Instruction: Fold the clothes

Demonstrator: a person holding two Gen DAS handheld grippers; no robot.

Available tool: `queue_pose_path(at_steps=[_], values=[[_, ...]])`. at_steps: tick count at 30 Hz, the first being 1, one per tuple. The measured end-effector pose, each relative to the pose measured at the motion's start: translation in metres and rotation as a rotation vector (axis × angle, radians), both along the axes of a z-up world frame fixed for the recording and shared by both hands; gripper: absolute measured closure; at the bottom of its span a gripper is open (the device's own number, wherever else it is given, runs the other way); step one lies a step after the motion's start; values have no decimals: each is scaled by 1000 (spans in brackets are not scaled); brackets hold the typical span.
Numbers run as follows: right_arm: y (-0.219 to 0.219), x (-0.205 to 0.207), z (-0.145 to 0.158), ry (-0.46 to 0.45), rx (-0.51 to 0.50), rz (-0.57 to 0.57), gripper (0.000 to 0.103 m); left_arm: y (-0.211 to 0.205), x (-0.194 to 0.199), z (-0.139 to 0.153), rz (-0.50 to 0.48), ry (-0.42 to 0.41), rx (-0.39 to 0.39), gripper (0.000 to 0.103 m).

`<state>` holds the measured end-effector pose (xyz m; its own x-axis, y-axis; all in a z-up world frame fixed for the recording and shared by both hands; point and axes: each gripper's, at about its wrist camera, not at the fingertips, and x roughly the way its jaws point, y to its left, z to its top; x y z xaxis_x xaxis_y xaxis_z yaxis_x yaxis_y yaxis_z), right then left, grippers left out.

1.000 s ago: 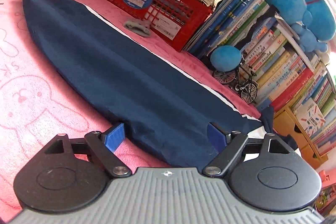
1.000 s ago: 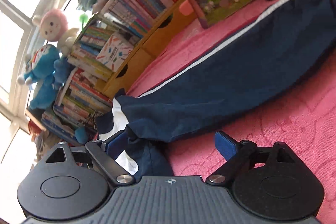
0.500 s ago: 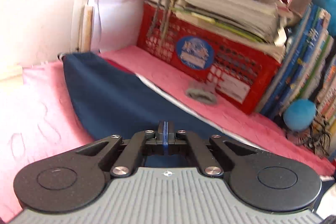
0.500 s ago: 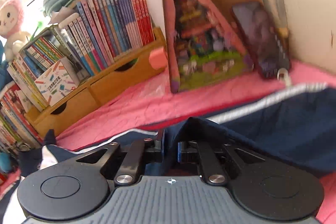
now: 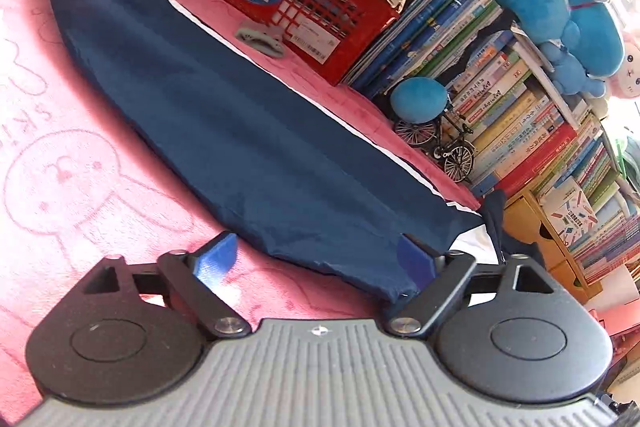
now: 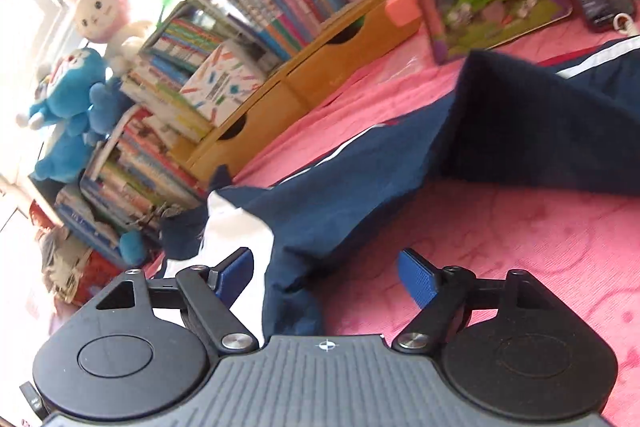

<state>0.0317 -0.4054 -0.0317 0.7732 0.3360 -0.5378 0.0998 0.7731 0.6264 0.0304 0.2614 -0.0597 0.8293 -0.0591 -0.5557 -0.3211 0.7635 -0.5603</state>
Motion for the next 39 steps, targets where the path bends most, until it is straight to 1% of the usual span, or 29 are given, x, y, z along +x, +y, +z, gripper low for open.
queue_pose_path(at_steps=[1,3,4,5,6,7,9,11,14,16,17,19,21,23,25,28,32,33,35,36,37,38,39], values=[[11,4,-2,5,-27,21,19,-3,5,-1,39,-11,11,0],[30,13,-6,20,-75,49,19,-10,17,-3,128,-27,39,0],[37,18,-8,28,-91,57,18,-15,23,-3,166,-22,59,0],[47,24,-11,35,-102,71,18,-19,28,-2,192,-5,84,0],[53,26,-11,28,-125,75,16,-24,33,-1,215,13,110,0],[60,29,-10,20,-149,77,15,-29,36,1,211,39,121,0],[69,32,-8,11,-186,88,15,-34,31,4,135,64,78,0],[74,31,-8,7,-208,102,15,-36,14,3,67,67,11,0],[72,29,-11,-16,-199,112,13,-32,-3,-1,9,51,-96,0],[72,28,-12,-33,-195,112,10,-29,-4,-3,-4,44,-142,0],[72,28,-13,-42,-193,112,10,-30,0,-3,3,38,-132,0],[77,28,-13,-48,-223,114,7,-34,9,-3,21,26,-102,0],[83,28,-12,-53,-256,118,5,-42,19,-1,36,26,-30,0],[88,28,-12,-55,-291,125,4,-54,31,1,49,42,62,0],[93,28,-12,-57,-326,132,3,-62,37,1,50,55,129,0],[93,28,-13,-60,-329,135,2,-69,43,0,41,62,198,1],[94,28,-14,-65,-331,135,1,-72,46,-1,37,67,255,4],[95,28,-14,-65,-333,135,1,-72,47,-1,41,68,266,8],[97,29,-13,-65,-344,138,0,-73,46,-1,65,69,292,23],[98,29,-13,-64,-353,140,0,-72,45,-1,80,70,302,41],[99,31,-13,-61,-365,142,0,-71,44,-1,102,75,313,56],[100,33,-13,-59,-377,145,0,-69,45,-1,124,81,320,62],[101,34,-12,-56,-389,147,0,-65,47,-1,135,84,320,73]])
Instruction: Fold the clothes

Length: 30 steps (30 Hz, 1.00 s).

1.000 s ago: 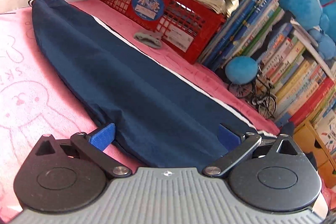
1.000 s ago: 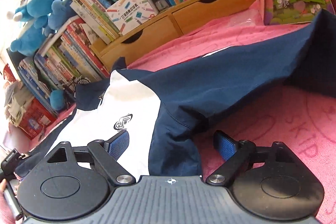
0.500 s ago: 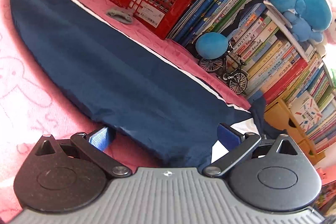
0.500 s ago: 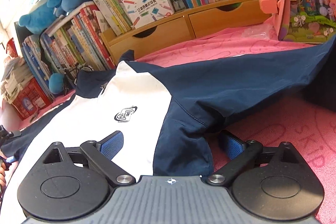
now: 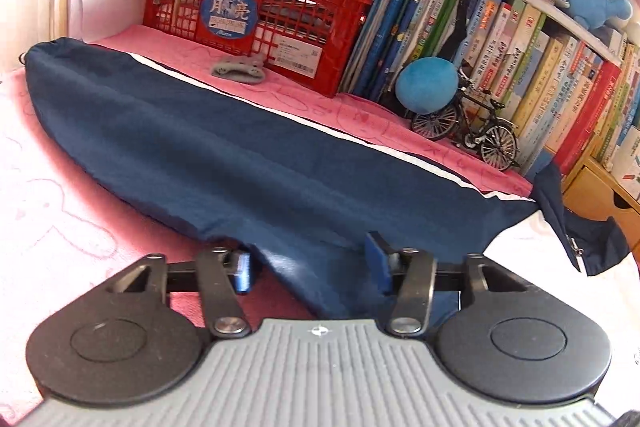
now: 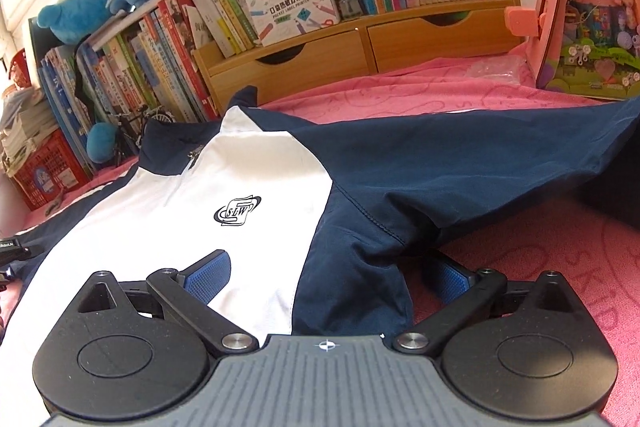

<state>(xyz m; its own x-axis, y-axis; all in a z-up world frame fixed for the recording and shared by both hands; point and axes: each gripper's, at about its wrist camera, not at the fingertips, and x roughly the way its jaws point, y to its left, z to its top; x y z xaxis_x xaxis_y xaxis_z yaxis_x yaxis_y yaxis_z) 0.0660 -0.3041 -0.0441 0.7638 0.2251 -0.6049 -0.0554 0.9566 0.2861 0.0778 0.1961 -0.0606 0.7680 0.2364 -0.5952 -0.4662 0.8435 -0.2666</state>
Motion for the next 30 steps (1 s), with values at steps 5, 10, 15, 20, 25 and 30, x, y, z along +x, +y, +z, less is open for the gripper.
queue_pose_path(at_steps=[5,10,15,20,25,30], values=[[-4,38,6,32,-80,-63,62,25,26,5,44,-12,-37,100],[5,56,25,-38,-187,-26,81,21,42,31,24,-93,190,100],[10,76,15,-42,-321,-9,82,18,72,22,61,1,426,99],[14,72,8,-42,-441,-1,74,20,63,13,44,84,503,91],[-6,11,34,-109,-427,37,22,33,-9,40,-96,-6,354,77],[-11,-89,49,-193,-444,67,21,3,-115,54,-242,-73,394,61]])
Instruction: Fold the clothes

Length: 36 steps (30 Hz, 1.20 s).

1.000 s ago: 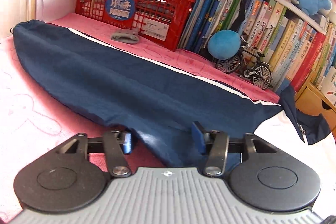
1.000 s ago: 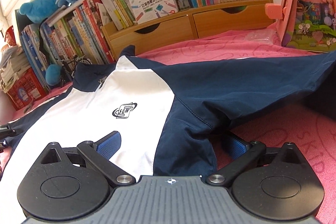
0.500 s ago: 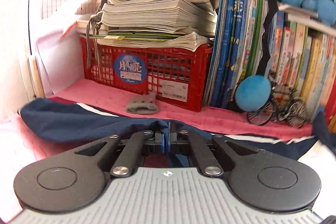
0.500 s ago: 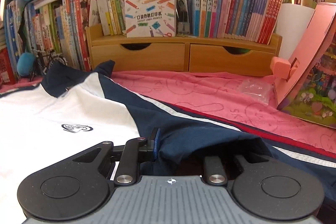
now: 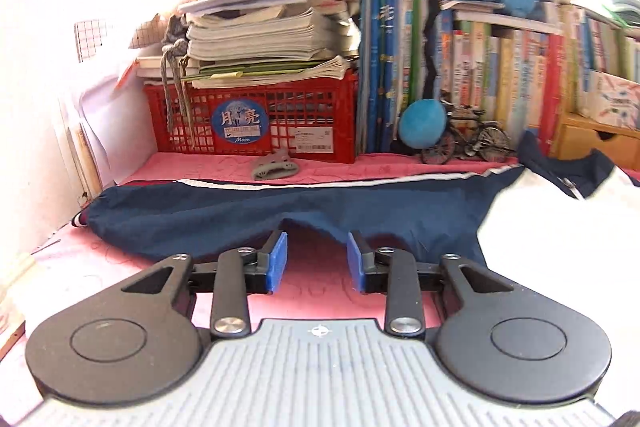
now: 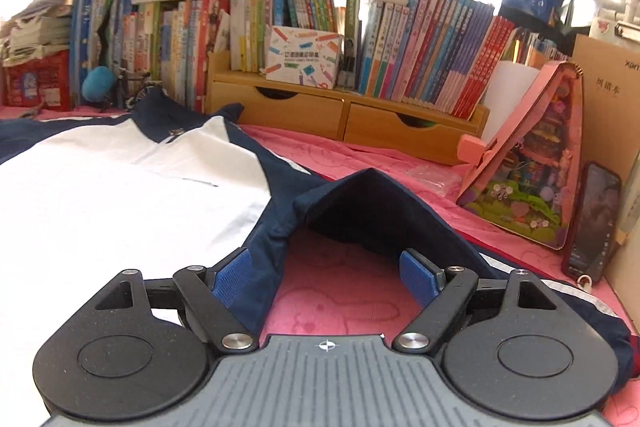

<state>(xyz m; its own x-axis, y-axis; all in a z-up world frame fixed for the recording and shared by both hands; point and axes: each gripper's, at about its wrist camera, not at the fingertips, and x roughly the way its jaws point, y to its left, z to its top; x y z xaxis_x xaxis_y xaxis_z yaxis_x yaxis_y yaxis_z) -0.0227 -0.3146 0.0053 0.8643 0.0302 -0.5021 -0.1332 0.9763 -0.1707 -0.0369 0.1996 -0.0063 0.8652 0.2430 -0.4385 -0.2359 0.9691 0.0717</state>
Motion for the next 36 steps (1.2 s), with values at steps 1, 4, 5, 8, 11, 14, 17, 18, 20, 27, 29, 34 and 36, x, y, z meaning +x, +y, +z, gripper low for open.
queue_pose_path(at_steps=[1,4,5,8,11,14,17,18,20,27,29,34,36], values=[[7,-24,1,-12,-25,43,21,-11,-19,0,-36,0,0,56],[38,-84,-4,-54,-95,196,20,-34,-70,0,-136,7,-56,54],[49,-101,-7,-66,-113,246,19,-43,-85,-1,-169,11,-77,54],[86,-142,-17,-72,-104,396,17,-66,-120,-11,-234,22,-109,42],[127,-163,-34,-100,-74,459,16,-87,-141,-25,-239,49,-103,36],[161,-178,-50,-151,-32,474,16,-98,-150,-36,-220,62,-83,36],[178,-187,-66,-231,-33,438,16,-106,-153,-44,-194,60,-37,35],[181,-188,-72,-262,-59,414,16,-109,-153,-47,-184,67,-9,35],[174,-188,-88,-320,-166,331,16,-114,-150,-53,-165,81,51,33],[87,-179,-94,-349,-229,25,0,-115,-151,-61,-128,96,126,32],[60,-173,-93,-317,-193,-76,1,-112,-155,-57,-129,86,112,31],[44,-171,-91,-353,-302,-246,4,-108,-175,-50,-106,85,194,34],[52,-184,-88,-384,-295,-188,4,-107,-186,-48,-168,93,199,33]])
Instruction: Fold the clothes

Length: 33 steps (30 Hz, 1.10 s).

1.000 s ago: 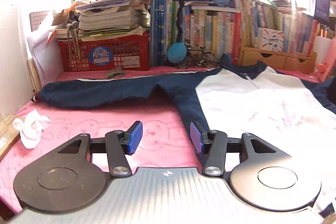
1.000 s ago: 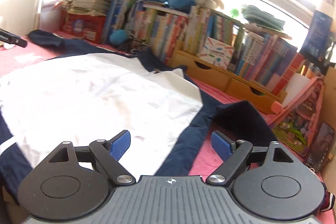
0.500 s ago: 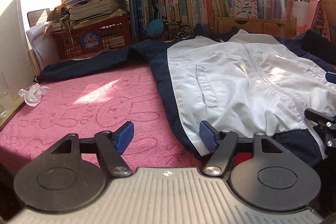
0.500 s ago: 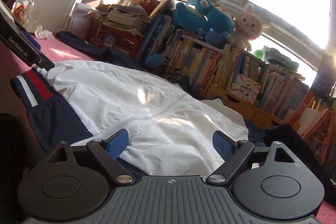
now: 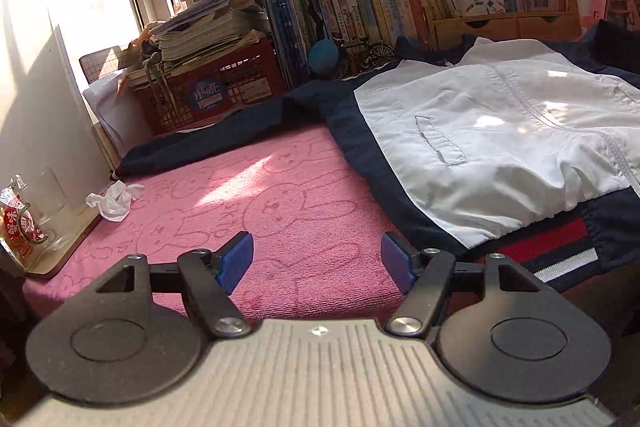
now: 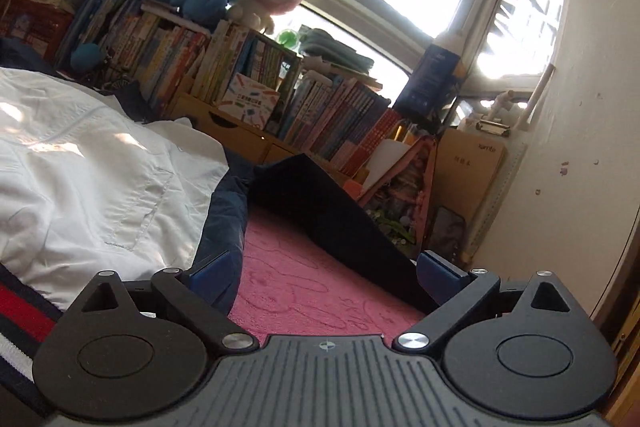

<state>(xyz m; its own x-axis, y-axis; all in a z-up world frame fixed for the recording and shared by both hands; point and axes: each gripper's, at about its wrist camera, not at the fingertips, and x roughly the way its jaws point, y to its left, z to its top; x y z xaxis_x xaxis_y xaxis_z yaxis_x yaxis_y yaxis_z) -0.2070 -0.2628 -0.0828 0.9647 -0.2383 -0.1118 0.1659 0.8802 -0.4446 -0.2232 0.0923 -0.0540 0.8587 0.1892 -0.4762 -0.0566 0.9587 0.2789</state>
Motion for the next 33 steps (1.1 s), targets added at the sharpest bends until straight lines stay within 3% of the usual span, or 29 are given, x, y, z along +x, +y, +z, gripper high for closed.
queue_pose_path(at_steps=[3,7,9,12,15,20,23,25,27,30,33], values=[[22,-25,7,-9,37,199,4,-9,-14,0,-146,58,-28,33],[78,-45,-1,111,36,549,3,-35,-18,-13,-277,95,2,31],[105,-53,-15,148,-44,685,3,-43,-14,-19,-297,105,18,31],[140,-65,-32,151,-210,778,3,-52,-7,-26,-310,110,42,31],[147,-63,-29,120,-228,719,3,-55,-3,-26,-280,92,61,28],[120,-58,11,0,-142,530,2,-46,-1,-11,-146,31,60,23],[103,-53,33,-58,-116,452,1,-43,-2,7,-114,-32,35,21],[94,-47,30,-60,-133,415,0,-45,0,15,-50,-91,102,24],[86,-43,23,-48,-171,376,0,-38,8,18,117,-143,237,27],[71,-43,6,18,-201,353,0,4,13,27,284,-111,135,36],[66,-43,7,42,-154,372,0,22,-9,40,122,-111,-76,36]])
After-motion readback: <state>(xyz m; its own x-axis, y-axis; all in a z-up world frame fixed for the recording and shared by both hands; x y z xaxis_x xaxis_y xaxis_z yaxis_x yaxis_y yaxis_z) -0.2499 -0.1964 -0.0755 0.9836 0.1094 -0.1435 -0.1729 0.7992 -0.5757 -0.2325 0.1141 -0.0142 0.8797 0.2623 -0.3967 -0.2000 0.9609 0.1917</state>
